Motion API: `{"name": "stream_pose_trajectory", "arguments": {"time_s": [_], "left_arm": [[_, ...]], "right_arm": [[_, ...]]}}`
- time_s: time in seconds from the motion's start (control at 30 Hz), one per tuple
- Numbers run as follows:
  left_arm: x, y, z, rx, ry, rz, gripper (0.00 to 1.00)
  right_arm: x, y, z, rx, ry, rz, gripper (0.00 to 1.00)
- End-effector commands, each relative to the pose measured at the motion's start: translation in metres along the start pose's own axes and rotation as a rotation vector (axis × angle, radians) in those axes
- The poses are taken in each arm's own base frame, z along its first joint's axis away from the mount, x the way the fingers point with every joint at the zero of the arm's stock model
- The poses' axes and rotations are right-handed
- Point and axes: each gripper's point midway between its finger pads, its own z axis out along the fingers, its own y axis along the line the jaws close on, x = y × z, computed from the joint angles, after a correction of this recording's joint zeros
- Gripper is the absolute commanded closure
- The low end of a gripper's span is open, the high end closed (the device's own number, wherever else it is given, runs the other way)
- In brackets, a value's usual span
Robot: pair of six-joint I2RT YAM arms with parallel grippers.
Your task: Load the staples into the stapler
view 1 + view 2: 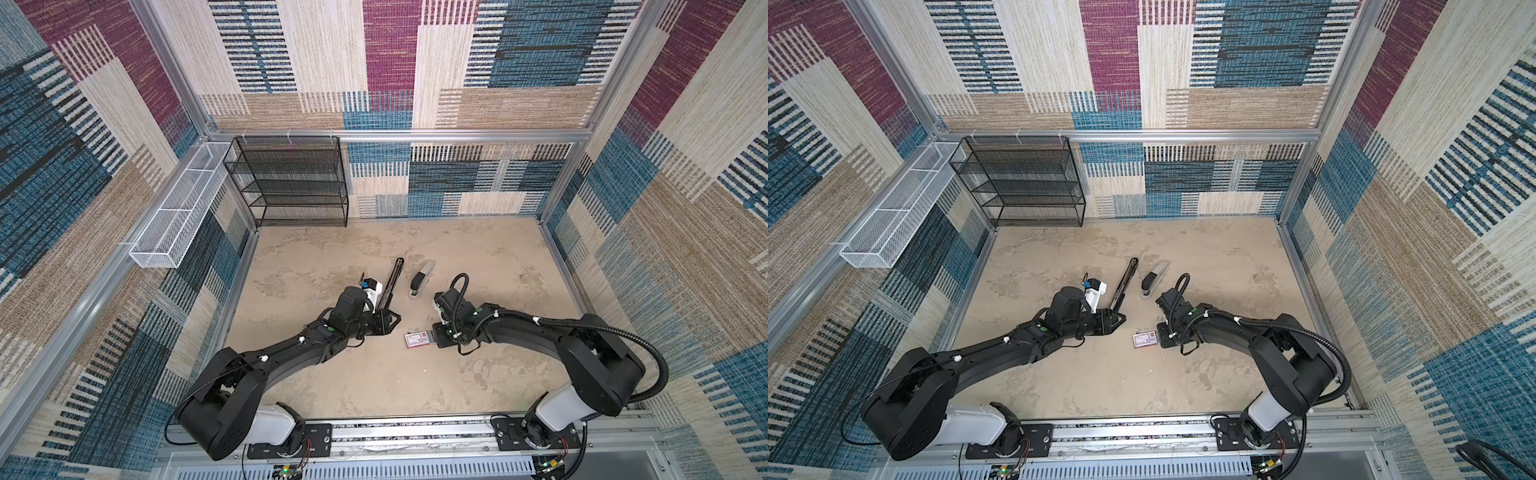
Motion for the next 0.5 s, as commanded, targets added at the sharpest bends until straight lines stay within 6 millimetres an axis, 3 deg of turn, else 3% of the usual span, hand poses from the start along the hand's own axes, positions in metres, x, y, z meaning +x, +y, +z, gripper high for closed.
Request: {"name": "stream_pose_trajectory", "arguments": {"time_s": [0.0, 0.13, 0.47], "left_arm": [[-0.0037, -0.0059, -0.0005, 0.031, -0.015, 0.001, 0.6], [-0.0043, -0.0057, -0.0006, 0.033, -0.015, -0.002, 0.6], [-0.0046, -0.0042, 0.0002, 0.034, -0.014, -0.008, 0.6]], "right_arm": [[0.0095, -0.0066, 0.0024, 0.047, 0.038, 0.004, 0.86], [0.0086, -0.004, 0.0018, 0.05, 0.035, 0.003, 0.87], [0.0037, 0.0023, -0.0023, 0.043, 0.022, -0.003, 1.0]]}}
